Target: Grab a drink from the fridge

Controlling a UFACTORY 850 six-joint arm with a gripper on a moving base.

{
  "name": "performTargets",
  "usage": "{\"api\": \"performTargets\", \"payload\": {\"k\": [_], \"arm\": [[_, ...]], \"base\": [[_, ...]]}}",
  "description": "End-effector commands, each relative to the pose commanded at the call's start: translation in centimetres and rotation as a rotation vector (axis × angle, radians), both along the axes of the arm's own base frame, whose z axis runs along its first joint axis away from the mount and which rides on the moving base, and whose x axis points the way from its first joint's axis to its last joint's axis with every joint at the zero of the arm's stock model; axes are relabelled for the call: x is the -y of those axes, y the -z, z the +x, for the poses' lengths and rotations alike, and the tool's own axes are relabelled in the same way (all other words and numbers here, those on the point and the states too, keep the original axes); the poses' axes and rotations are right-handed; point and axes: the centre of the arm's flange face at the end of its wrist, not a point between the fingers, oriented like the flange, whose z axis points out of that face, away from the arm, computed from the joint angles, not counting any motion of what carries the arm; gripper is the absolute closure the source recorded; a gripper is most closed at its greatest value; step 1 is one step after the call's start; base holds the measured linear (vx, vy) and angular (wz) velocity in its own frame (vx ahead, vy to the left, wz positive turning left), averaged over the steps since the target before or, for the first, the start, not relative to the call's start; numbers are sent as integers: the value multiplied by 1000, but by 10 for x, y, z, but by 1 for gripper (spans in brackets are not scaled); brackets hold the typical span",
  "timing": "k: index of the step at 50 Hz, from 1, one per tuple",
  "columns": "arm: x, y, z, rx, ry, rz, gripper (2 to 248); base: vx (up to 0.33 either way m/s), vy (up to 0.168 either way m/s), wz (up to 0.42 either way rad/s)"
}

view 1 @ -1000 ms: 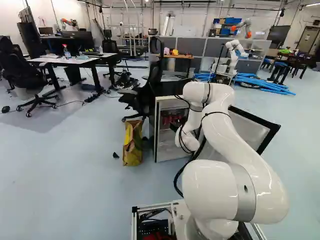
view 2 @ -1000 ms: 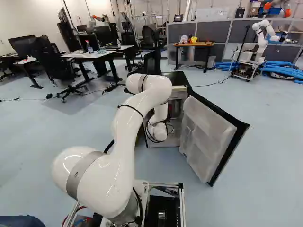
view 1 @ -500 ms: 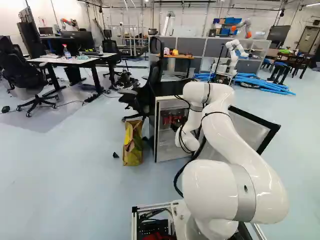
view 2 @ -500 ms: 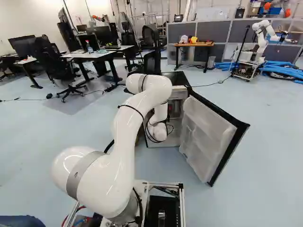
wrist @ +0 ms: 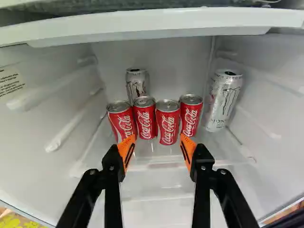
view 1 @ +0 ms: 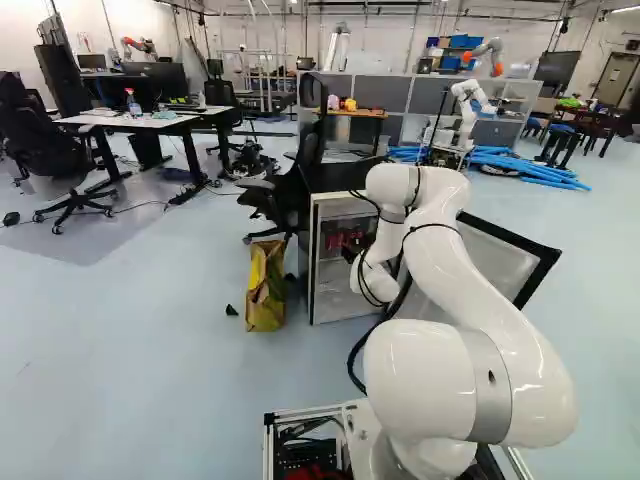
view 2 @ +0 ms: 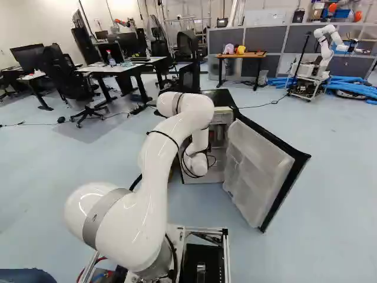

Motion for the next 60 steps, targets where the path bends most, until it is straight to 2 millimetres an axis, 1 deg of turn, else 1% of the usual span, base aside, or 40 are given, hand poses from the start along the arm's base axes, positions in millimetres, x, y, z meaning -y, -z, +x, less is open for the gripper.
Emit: {"api": "performTargets", "payload": {"k": [31, 60], "arm": [[1, 4, 10, 18, -3, -5, 99], [6, 9, 23, 42, 0, -12, 99]], "base": [[0, 0, 0], [0, 0, 0]]}}
